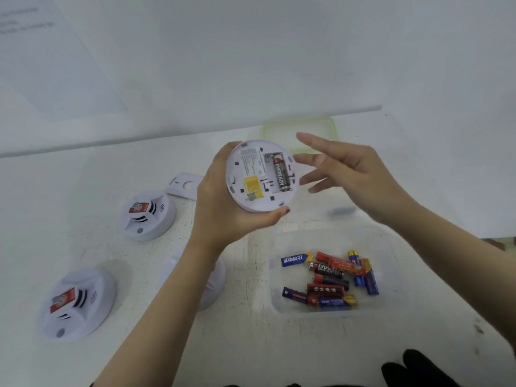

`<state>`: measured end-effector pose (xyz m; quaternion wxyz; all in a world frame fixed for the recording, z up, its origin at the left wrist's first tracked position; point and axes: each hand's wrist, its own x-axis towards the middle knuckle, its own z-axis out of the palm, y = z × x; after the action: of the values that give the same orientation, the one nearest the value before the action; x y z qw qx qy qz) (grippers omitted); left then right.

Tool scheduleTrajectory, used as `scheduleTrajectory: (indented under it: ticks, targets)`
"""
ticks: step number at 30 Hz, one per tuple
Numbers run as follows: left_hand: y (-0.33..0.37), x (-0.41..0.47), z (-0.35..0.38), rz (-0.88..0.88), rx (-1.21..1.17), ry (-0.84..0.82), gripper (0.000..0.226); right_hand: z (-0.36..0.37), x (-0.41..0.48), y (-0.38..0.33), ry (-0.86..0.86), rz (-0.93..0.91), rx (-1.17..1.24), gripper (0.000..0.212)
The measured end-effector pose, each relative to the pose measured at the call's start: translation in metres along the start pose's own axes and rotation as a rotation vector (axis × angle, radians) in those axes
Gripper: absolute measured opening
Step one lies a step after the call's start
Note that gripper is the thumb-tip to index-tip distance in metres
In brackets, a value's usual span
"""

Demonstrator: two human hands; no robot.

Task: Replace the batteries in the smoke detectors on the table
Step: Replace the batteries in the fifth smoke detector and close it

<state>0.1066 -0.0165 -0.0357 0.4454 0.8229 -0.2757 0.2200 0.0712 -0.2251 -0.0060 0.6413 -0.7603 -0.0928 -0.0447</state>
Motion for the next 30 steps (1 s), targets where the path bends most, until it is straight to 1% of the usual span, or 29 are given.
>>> scheduleTrajectory:
  ticks: [1,2,4,6,8,11,15,19,23,25,27,28,30]
  targets:
    - [-0.003,0.001,0.000,-0.011,-0.001,0.000,0.094,-0.008,0.005,0.000,-0.014,0.048,-0.090,0.030]
    - [-0.005,0.000,0.000,-0.017,0.004,-0.006,0.094,-0.016,0.010,0.002,-0.068,0.090,-0.250,0.025]
    - [-0.009,-0.002,0.000,-0.028,0.017,-0.026,0.094,-0.028,0.020,0.005,-0.269,0.213,-0.622,0.013]
    - [-0.011,-0.004,0.001,-0.037,0.020,-0.048,0.094,-0.033,0.027,0.009,-0.448,0.317,-0.892,0.010]
    - [-0.013,-0.005,0.002,-0.043,0.019,-0.062,0.094,-0.031,0.031,0.010,-0.531,0.348,-1.037,0.010]
    - [-0.014,-0.005,0.002,-0.044,0.020,-0.077,0.094,-0.028,0.040,0.010,-0.547,0.348,-1.147,0.009]
    - [-0.013,-0.004,0.002,-0.049,0.022,-0.074,0.093,-0.028,0.047,0.012,-0.457,0.293,-1.152,0.006]
    - [-0.012,-0.004,0.001,-0.051,0.025,-0.065,0.092,-0.027,0.048,0.014,-0.550,0.344,-1.177,0.012]
    - [-0.013,-0.004,0.001,-0.063,0.037,-0.063,0.093,-0.026,0.046,0.024,-0.509,0.274,-1.233,0.007]
    - [-0.013,-0.004,0.001,-0.065,0.028,-0.069,0.093,-0.029,0.045,0.026,-0.474,0.255,-1.141,0.011]
    - [-0.012,-0.005,0.000,-0.067,0.019,-0.074,0.092,-0.029,0.042,0.023,-0.384,0.196,-0.967,0.014]
    - [-0.012,-0.005,0.000,-0.068,0.022,-0.073,0.093,-0.028,0.039,0.019,-0.300,0.125,-0.868,0.013]
    - [-0.011,-0.004,-0.001,-0.065,0.038,-0.065,0.095,-0.019,0.030,0.008,-0.094,-0.086,-0.666,0.012]
